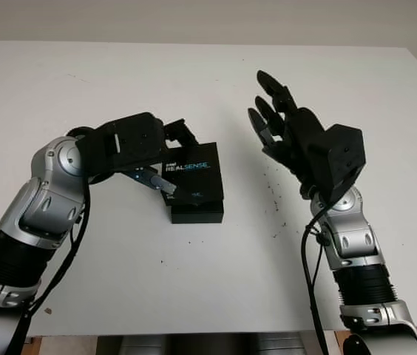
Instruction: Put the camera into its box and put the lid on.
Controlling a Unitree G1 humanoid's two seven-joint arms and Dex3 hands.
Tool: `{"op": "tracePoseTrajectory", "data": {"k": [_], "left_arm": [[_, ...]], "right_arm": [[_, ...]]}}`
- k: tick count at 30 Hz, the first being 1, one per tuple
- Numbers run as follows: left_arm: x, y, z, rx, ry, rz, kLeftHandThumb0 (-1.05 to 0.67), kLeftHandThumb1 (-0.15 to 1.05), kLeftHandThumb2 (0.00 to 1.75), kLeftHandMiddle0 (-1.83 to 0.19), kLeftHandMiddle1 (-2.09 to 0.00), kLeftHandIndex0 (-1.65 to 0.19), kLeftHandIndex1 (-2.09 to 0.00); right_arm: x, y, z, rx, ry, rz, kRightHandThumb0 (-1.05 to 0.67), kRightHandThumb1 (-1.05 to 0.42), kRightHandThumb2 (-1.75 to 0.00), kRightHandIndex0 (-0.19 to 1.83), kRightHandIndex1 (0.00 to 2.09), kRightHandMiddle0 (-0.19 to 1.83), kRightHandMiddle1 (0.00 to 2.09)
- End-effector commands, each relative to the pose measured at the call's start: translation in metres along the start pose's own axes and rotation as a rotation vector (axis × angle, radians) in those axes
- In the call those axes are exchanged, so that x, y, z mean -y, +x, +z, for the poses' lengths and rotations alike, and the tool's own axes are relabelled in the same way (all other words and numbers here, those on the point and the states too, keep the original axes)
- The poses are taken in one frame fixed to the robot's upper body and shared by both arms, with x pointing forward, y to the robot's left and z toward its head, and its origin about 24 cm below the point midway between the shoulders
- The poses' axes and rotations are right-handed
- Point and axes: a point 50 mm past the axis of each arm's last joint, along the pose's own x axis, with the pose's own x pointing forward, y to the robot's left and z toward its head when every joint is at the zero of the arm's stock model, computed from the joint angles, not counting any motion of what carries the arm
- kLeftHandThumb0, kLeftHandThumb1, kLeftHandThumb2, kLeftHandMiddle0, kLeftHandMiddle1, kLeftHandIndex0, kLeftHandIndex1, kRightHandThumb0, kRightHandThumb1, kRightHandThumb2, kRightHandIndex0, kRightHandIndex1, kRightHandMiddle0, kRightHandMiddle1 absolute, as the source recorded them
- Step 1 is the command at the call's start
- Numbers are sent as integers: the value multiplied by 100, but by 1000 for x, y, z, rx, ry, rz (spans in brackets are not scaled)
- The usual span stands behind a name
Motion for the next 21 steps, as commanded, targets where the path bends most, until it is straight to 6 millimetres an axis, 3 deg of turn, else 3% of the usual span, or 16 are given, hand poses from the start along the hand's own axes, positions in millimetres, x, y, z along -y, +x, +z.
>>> {"op": "tracePoseTrajectory", "data": {"k": [1, 8, 21], "left_arm": [[3, 1, -2, 2, 4, -3, -15, 94, 6, -14, -209, -14, -209], [7, 5, -3, -5, 25, -14, -13, 94, 6, -18, -209, -20, -209], [13, 5, -3, -69, 47, -13, -13, 93, 5, -5, -203, -24, -209]], "right_arm": [[0, -1, 4, 24, -3, -4, -65, -105, -48, 11, 6, -6, 33], [-1, -2, 4, 20, 3, -6, -66, -105, -48, 11, 6, -5, 32], [-2, -2, 4, 13, 1, -3, -65, -105, -48, 11, 6, -3, 30]]}}
